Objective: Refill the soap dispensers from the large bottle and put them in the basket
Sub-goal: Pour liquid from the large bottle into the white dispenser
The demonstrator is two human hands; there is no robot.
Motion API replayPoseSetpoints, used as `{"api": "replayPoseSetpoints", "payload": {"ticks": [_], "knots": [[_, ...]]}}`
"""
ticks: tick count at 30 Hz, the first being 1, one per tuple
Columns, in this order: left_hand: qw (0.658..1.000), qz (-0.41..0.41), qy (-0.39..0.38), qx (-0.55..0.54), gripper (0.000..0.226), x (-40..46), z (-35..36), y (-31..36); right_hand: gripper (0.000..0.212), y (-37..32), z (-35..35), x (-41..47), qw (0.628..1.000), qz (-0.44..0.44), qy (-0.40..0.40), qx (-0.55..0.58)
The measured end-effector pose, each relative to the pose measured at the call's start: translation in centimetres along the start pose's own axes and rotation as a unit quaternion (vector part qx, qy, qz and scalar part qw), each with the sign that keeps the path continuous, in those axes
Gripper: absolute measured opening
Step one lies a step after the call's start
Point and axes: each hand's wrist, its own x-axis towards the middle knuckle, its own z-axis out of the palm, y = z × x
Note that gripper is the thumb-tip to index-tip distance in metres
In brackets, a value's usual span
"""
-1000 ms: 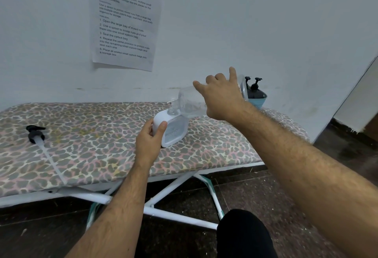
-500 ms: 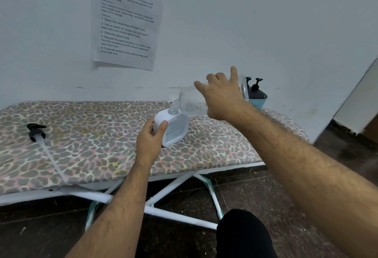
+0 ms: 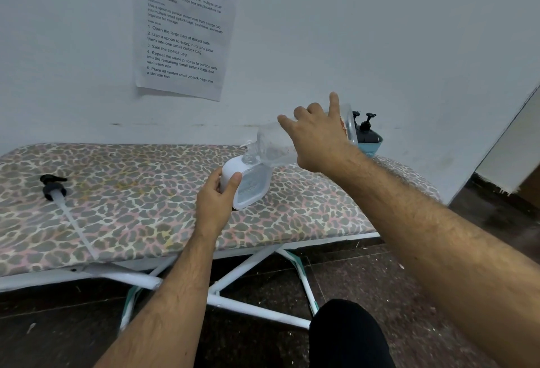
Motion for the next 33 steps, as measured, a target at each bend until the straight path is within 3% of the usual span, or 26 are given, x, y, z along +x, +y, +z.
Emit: {"api": "replayPoseSetpoints", "payload": {"ticks": [7,14,20,25,33], "knots": [[1.0,-0.002,0.003,0.006,0.051,-0.01,-0.1,-0.15,0.075,-0.01,-0.03,0.04,1.0,0.001,-0.005,0.0],[1.0,0.004,0.004,0.011,0.03,0.09,0.07,-0.13,0.082,0.09,0.13,0.02,1.0,0.0,-0.005,0.001],[1.0,0.0,0.008,0.014,0.04,0.07,0.04,-0.1,0.067,0.02,0.18,0.15,1.0,-0.003,0.003,0.004],[1.0,-0.001,0.008,0.015,0.031,0.02,0.06,0.01,0.063,0.01,0.02,0.13,1.0,-0.008,0.017,0.002],[1.0,-0.004,0.01,0.012,0.037,0.05,0.05,0.02,0.062,-0.04,0.06,0.32,1.0,-0.007,0.024,0.009]]}}
